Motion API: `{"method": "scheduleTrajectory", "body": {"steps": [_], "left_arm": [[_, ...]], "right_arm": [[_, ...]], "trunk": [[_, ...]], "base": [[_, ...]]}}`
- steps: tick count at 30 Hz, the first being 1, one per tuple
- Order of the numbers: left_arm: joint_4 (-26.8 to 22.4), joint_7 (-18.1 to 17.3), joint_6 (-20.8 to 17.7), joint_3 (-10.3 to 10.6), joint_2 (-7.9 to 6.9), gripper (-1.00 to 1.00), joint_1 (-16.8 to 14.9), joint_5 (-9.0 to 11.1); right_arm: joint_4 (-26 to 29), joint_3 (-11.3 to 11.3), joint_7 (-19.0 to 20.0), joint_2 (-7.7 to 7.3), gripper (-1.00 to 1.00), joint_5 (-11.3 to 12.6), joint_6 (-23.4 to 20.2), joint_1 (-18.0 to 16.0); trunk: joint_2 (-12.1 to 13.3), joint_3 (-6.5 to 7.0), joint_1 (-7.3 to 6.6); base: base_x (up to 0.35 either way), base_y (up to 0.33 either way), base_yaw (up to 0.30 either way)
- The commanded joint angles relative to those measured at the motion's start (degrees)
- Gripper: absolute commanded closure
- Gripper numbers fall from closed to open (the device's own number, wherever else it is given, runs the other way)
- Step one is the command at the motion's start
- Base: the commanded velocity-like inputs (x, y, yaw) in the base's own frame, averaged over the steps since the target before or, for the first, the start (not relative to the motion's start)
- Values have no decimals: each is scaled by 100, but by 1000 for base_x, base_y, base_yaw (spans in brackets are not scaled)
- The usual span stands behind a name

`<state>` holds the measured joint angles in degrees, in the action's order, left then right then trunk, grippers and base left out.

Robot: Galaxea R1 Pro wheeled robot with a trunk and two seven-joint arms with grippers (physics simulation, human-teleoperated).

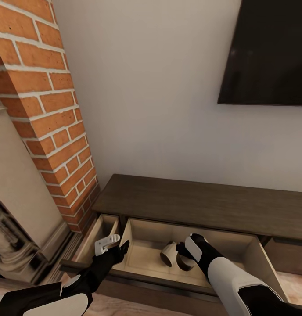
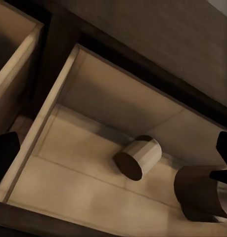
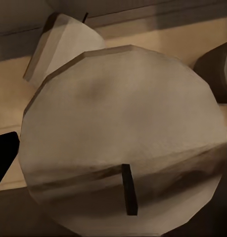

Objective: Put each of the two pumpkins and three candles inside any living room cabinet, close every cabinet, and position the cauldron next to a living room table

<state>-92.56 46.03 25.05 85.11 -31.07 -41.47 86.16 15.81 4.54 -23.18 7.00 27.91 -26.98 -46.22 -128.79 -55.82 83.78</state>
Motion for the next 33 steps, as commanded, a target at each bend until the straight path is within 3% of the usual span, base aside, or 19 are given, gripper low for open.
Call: {"method": "scheduleTrajectory", "body": {"steps": [1, 17, 23, 33], "left_arm": [[-7, 11, 26, 14, -1, -100, -10, 23], [-7, 11, 26, 14, 4, -100, -10, 21], [-7, 12, 26, 14, 4, -100, -10, 23], [-2, 43, 26, 6, -7, -100, -10, 80]], "right_arm": [[10, 47, -43, -2, -100, 57, -26, -1], [10, 47, -46, -4, -100, 57, -35, -1], [12, 47, -46, -4, -100, 57, -35, -1], [46, 47, -46, -5, -100, 58, -49, -1]], "trunk": [[39, 13, -23], [560, 246, -309], [560, 246, -309], [962, 426, -529]], "base": [[0, 0, 0], [0, 0, 0], [0, 0, 0], [0, 0, 0]]}}
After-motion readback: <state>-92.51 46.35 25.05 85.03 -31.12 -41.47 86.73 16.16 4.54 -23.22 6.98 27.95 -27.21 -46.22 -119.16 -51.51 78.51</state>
